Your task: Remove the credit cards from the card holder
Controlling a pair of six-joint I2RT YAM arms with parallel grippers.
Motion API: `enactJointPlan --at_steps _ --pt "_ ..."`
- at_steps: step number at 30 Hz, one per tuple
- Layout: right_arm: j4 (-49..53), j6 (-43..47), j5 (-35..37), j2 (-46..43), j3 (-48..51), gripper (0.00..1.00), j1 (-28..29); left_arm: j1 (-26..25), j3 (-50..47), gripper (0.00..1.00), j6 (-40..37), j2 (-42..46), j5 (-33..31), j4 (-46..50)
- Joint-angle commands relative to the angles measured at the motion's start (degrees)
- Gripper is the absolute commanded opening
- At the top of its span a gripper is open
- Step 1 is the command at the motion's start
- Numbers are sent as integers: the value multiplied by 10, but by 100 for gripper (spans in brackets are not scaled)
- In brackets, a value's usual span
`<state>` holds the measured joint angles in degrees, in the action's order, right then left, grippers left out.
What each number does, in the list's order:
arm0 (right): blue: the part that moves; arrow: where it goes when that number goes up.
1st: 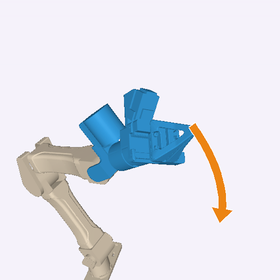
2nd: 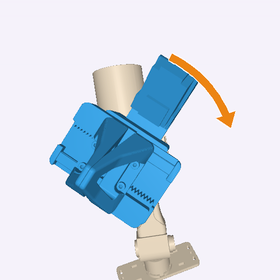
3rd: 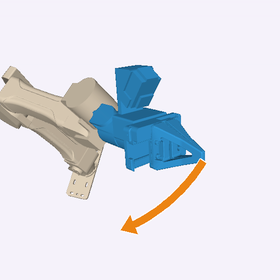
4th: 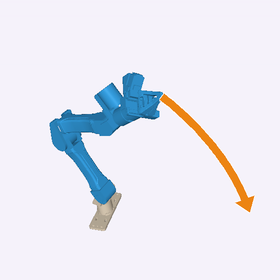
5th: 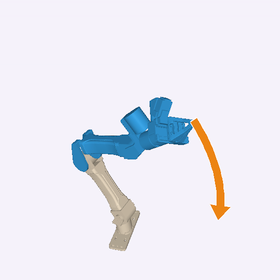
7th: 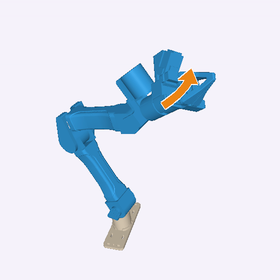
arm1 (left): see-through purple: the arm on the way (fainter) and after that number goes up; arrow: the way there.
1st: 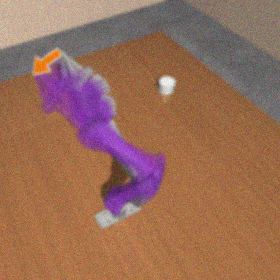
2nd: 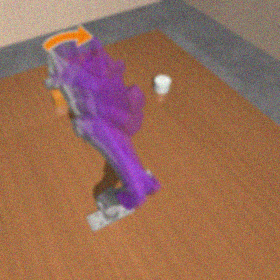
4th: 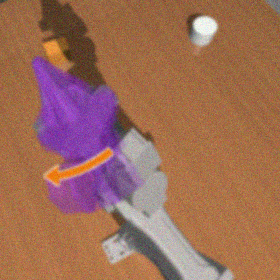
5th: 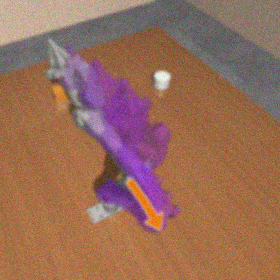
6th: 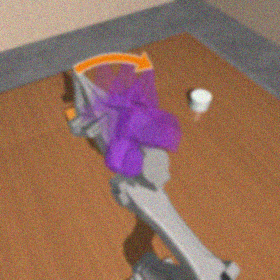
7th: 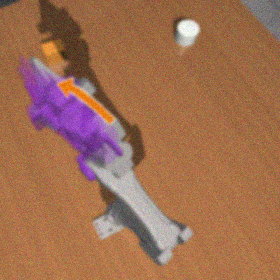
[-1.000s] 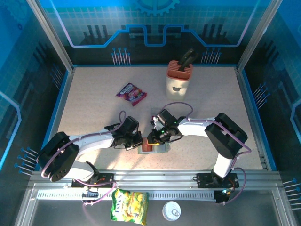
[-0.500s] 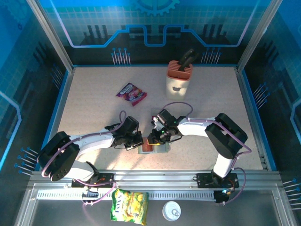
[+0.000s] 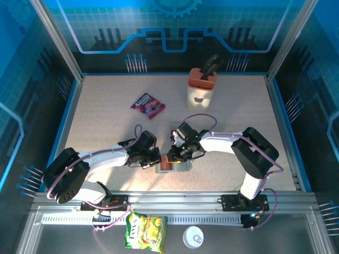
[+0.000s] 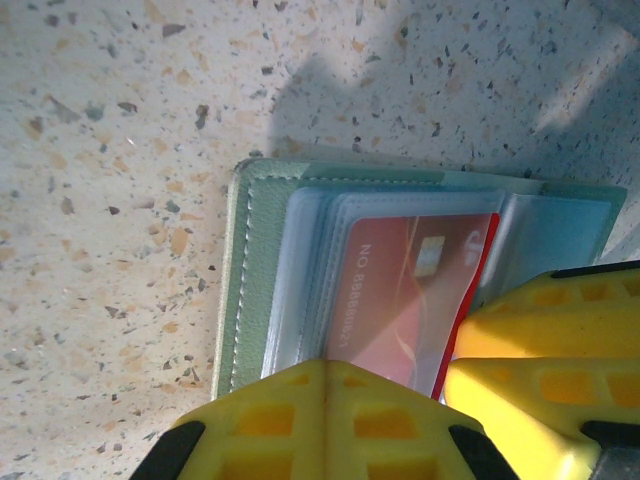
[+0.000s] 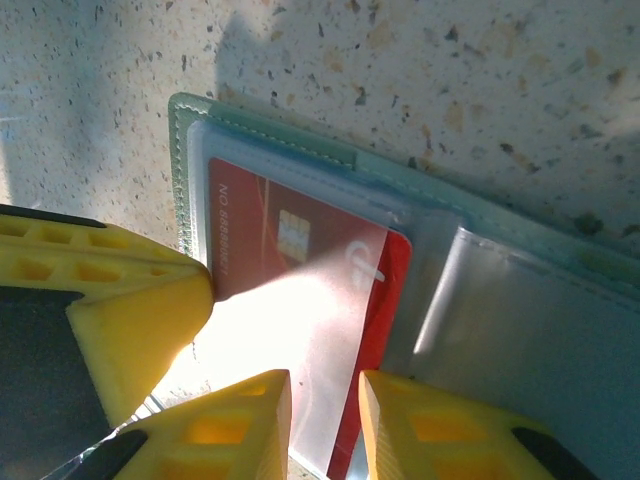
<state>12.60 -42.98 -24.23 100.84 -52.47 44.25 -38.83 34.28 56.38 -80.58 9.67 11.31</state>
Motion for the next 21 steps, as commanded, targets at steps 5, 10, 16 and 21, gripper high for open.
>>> enactJointPlan --at_steps 5,10,16,21 --pt "44 12 32 -15 -2 26 6 4 -10 3 -18 8 -21 33" --pt "45 11 32 -23 -3 26 5 3 -10 0 -20 16 -22 34" --pt "40 6 23 -37 -7 26 5 4 -10 0 -19 6 -18 27" --pt "6 -9 -6 -43 -1 26 6 4 -10 0 -19 2 -19 27"
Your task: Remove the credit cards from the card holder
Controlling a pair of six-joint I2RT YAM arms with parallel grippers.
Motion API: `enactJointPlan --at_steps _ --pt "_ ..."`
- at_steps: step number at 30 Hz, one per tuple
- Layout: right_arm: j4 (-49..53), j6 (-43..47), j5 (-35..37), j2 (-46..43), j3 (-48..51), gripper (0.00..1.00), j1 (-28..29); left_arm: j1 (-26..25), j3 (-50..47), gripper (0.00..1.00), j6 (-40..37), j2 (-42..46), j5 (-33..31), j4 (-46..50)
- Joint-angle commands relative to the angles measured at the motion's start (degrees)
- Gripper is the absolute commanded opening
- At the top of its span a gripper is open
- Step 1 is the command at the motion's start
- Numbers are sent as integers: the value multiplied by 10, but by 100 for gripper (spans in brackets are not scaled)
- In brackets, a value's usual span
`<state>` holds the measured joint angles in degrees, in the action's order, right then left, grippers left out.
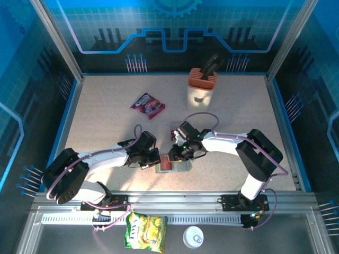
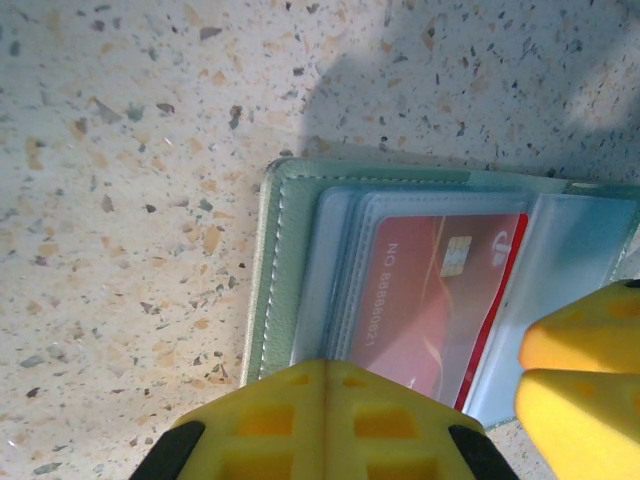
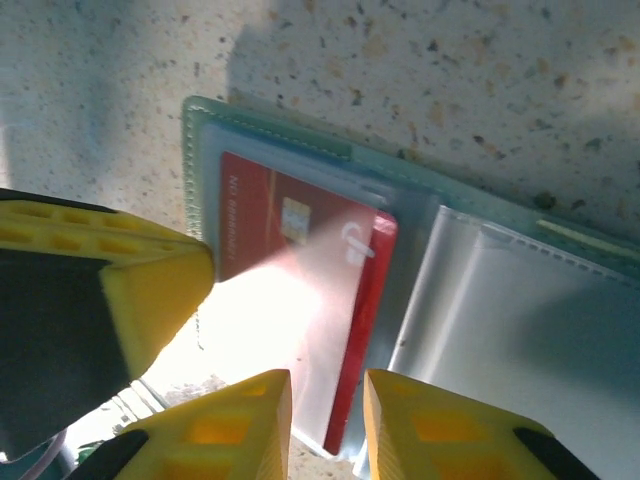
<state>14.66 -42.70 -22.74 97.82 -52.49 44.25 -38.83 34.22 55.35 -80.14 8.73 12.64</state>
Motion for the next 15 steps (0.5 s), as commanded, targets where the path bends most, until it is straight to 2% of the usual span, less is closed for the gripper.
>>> enactJointPlan --at_steps 1,15 --pt "-26 -17 -27 -11 2 26 6 4 -9 0 -8 -3 -9 14" --pt "-55 -26 -35 36 17 25 5 3 -10 0 -9 -2 -12 26"
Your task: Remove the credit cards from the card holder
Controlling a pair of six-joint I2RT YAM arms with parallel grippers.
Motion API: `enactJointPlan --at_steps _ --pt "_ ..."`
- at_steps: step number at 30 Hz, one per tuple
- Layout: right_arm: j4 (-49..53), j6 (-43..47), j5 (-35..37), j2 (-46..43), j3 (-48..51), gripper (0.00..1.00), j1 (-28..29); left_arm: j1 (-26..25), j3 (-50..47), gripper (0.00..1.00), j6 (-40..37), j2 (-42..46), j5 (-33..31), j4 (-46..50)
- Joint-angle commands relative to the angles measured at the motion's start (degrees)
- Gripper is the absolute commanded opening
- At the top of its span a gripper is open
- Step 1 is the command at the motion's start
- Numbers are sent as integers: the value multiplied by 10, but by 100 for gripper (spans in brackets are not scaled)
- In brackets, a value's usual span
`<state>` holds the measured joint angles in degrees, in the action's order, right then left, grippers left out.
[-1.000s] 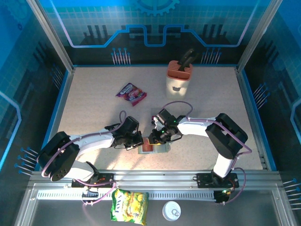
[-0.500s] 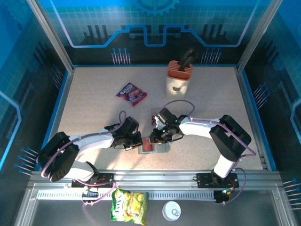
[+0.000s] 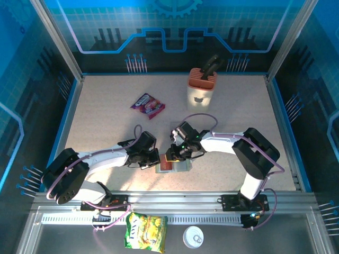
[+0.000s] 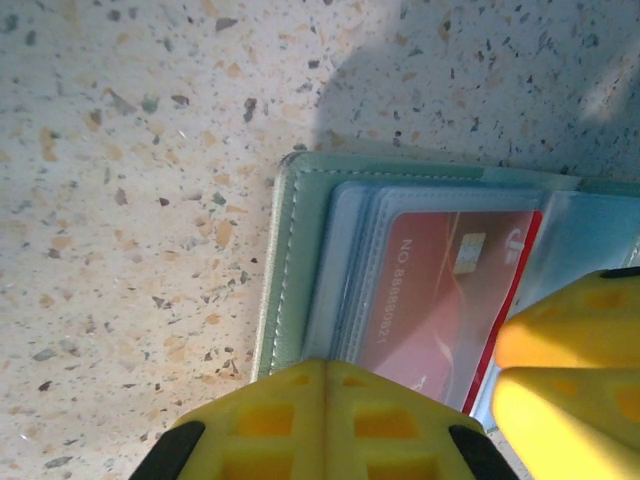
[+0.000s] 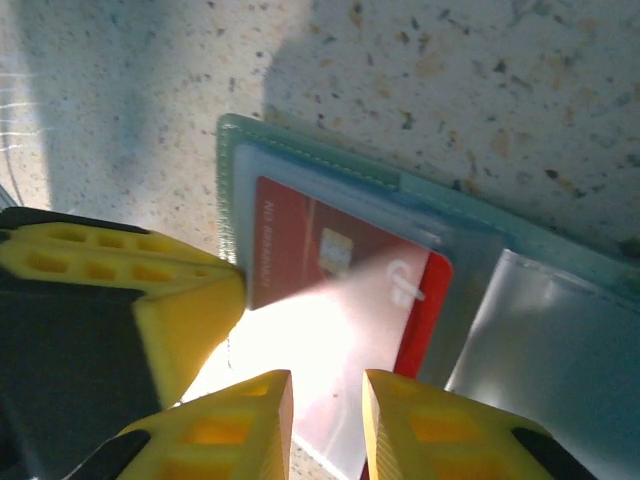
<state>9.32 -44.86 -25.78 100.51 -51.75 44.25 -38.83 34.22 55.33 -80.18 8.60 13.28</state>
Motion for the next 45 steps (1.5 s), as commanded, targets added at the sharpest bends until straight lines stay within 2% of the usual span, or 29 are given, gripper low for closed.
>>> enactJointPlan --at_steps 1,17,30,40,45 --pt "-1 -3 -3 12 10 25 5 3 -10 0 -8 -2 -10 19" --pt "70 28 48 -9 -1 25 3 4 -8 0 -8 -4 -9 26" --pt "22 4 6 -39 10 25 4 4 17 0 -10 34 -1 44" --pt "22 3 6 -43 25 26 -1 3 12 0 -6 -9 40 -16" --pt "22 3 6 -43 25 26 -2 3 11 0 -7 -16 33 -8"
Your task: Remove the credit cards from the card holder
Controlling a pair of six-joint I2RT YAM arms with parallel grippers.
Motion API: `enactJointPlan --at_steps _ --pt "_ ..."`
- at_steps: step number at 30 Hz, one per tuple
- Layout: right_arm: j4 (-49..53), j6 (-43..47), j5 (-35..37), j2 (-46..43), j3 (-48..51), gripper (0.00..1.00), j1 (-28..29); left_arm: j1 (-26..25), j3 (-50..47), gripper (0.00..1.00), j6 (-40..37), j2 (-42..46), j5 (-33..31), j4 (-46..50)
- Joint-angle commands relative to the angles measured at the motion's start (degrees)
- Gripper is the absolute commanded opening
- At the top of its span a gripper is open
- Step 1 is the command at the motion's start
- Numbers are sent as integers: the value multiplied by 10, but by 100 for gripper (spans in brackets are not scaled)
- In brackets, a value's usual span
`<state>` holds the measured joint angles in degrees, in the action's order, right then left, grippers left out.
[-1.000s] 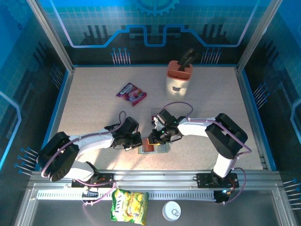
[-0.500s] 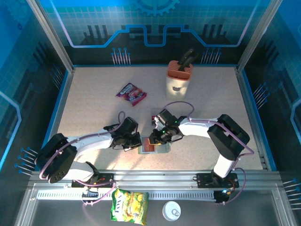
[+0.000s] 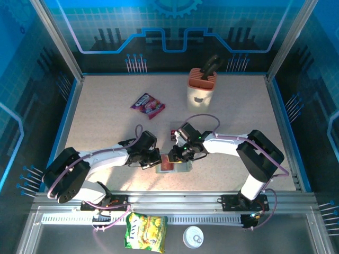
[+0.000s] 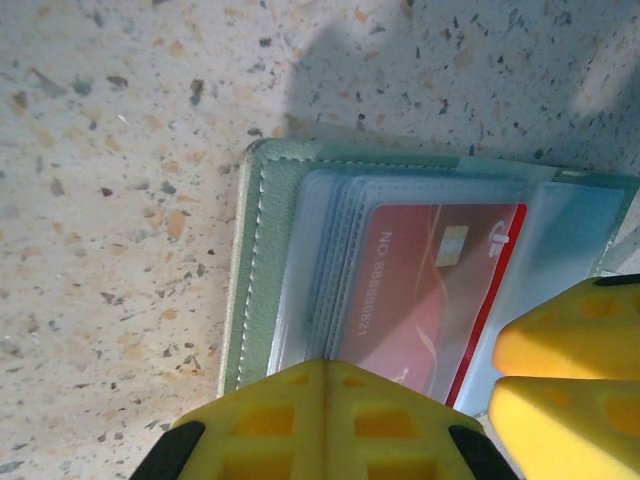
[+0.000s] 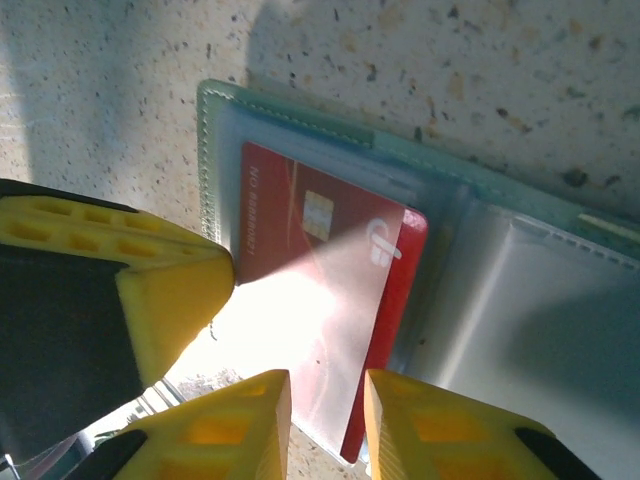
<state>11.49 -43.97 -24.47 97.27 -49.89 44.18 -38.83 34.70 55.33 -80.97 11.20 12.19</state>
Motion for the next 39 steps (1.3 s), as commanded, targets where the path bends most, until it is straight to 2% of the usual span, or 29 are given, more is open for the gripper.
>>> enactJointPlan --at_steps 1,18,31,39 --pt "0 -5 -9 -9 6 26 -2 3 6 0 -8 -9 5 4" --pt "-31 -17 -31 35 9 27 -2 3 2 0 -13 -13 -10 29" --pt "51 15 25 25 -2 28 -2 3 1 0 -14 -14 -12 34" --pt "59 20 34 11 -2 28 -1 3 1 0 -14 -9 -14 38"
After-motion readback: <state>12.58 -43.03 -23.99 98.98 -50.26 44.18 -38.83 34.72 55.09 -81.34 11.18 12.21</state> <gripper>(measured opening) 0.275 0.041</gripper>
